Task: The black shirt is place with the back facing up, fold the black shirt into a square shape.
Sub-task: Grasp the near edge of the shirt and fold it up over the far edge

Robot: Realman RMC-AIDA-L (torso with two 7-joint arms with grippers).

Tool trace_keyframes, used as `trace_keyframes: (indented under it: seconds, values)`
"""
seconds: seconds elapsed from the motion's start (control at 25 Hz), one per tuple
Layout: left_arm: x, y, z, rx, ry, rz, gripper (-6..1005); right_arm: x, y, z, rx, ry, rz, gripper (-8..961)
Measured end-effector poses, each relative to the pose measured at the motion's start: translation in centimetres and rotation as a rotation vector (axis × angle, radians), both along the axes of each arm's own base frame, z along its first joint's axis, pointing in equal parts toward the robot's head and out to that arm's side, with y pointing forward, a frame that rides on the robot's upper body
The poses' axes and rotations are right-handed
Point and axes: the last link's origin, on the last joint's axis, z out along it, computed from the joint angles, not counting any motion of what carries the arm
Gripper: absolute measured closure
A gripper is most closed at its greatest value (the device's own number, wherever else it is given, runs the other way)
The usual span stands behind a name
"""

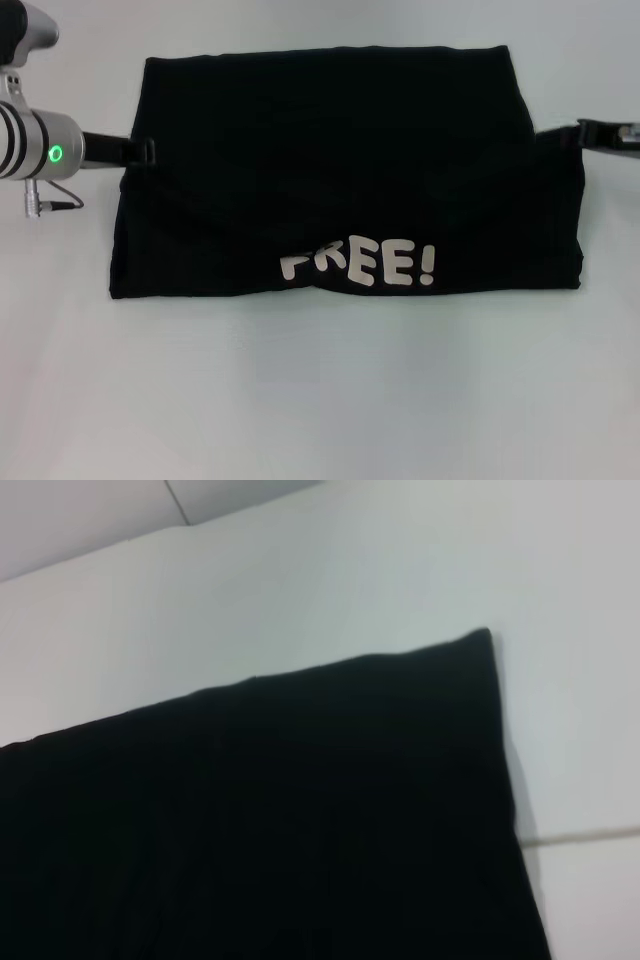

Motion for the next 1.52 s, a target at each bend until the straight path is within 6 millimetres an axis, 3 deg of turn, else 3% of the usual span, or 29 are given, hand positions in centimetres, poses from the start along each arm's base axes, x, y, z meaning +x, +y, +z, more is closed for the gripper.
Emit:
trace_keyframes:
  seconds: [0.64,1.08,1.52]
  values:
    - [1.9,1.5,0.2,0.126,-0.009,-0.042,972,-3.4,2.7,-0.3,0.068,-0.156,0.117,893]
    - [2.5,2.0,0.4,0.154,-0.009,-0.051,971,-4.2,3.7,-0.5,0.101,-0.224,0.143,893]
    - [2.0,1.9,-0.8,0.162,0.014,-0.039,971,-4.2,4.1,-2.0,0.114,-0.321,0.164,893]
